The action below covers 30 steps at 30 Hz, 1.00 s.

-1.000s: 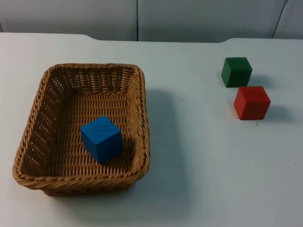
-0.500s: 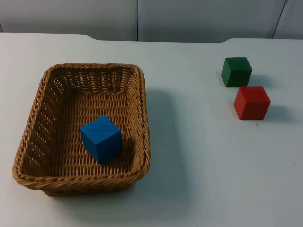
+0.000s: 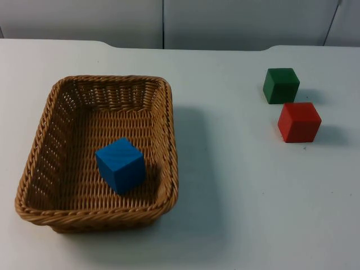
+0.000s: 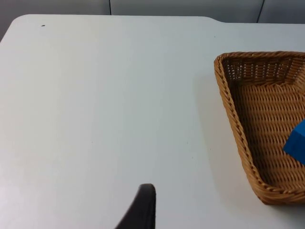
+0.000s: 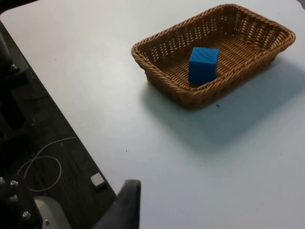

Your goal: Pick up the basket with the left hand and place the blue cube into the basket with the right hand.

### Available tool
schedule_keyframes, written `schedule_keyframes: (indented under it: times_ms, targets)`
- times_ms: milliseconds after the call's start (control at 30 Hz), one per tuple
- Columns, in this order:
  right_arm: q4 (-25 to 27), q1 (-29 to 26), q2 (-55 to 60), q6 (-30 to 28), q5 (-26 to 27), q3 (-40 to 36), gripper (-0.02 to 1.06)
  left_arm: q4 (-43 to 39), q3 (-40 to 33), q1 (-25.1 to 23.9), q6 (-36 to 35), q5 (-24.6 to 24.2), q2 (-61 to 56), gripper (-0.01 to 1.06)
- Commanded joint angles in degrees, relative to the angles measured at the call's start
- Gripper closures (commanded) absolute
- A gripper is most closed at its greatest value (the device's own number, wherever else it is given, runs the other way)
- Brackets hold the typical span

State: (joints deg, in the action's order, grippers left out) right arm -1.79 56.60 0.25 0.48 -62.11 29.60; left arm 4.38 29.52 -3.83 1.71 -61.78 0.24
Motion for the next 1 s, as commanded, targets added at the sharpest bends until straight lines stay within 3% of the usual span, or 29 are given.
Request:
schedule_keyframes:
  times_ms: [0,267,400,433,800,833,967]
  targets:
    - [0.3,-0.1,-0.2,-0.5,0.3,-0.4,0.00,0.0,-0.2,0.0,-0.2,0.1,-0.2,0.18]
    - [0.4,-1.7,-0.2,-0.5,0.3,-0.4,0.00,0.0,-0.2,0.0,-0.2,0.1,-0.2,0.18]
    - [0.4,-10.8,-0.2,-0.5,0.3,-0.4,0.00,0.0,-0.2,0.0,-0.2,0.1,-0.2,0.18]
    - [0.4,-10.8,-0.2,-0.5,0.3,-0.4,0.00,0.0,-0.2,0.0,-0.2,0.1,-0.2,0.18]
    - [0.4,-39.0,-0.2,-0.5,0.3,-0.4,0.00,0.0,-0.2,0.0,-0.2,0.1,-0.2,0.18]
    - [0.4,-39.0,-0.2,-0.5,0.3,-0.4,0.00,0.0,-0.2,0.0,-0.2,0.1,-0.2,0.18]
    - [0.4,-47.9,-0.2,-0.5,0.3,-0.4,0.00,0.0,-0.2,0.0,-0.2,0.1,-0.2,0.18]
